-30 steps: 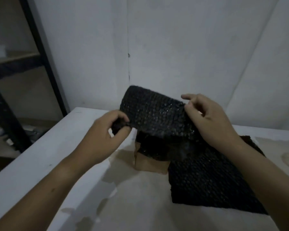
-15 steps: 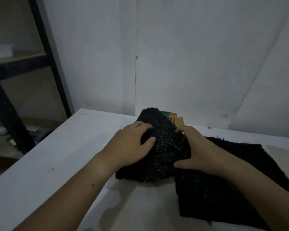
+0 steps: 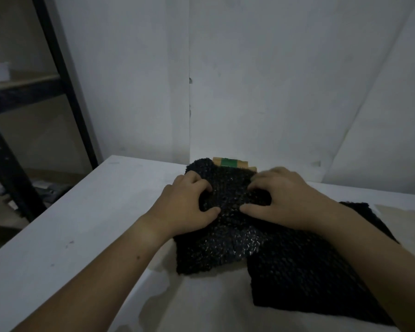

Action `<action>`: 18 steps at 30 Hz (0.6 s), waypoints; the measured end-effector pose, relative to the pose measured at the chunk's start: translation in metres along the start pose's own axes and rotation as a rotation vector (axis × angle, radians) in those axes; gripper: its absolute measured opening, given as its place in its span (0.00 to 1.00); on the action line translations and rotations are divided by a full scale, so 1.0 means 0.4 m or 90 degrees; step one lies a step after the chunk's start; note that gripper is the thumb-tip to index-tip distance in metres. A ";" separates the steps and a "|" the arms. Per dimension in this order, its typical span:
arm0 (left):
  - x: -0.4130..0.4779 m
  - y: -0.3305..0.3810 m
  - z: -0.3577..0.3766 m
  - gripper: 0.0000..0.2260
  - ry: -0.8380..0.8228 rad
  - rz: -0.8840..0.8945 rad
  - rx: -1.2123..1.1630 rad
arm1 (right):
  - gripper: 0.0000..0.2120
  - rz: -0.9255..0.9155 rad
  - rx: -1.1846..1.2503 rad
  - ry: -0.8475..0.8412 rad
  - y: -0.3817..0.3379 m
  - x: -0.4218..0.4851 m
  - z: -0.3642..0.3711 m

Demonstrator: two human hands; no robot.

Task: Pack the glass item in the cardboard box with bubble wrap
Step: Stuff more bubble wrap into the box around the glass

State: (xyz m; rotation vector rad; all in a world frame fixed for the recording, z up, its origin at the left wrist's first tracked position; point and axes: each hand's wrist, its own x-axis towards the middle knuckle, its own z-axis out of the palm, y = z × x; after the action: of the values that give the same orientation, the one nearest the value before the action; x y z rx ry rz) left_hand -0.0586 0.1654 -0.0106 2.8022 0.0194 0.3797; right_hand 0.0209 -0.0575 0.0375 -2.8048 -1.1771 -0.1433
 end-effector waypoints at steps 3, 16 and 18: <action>0.024 0.005 -0.001 0.36 -0.129 -0.061 0.008 | 0.37 0.061 0.080 -0.100 0.004 0.013 0.041; 0.174 0.067 -0.043 0.29 -0.540 -0.183 0.076 | 0.51 0.169 0.033 -0.331 -0.007 0.148 0.074; 0.187 0.054 -0.042 0.26 -0.573 -0.225 0.020 | 0.52 0.195 0.065 -0.342 -0.011 0.144 0.083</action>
State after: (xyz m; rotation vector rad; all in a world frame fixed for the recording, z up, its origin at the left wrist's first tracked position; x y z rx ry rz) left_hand 0.0085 0.1539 0.0308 2.6585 0.3069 -0.9574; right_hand 0.0596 -0.0096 0.0117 -2.9688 -0.7663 0.7090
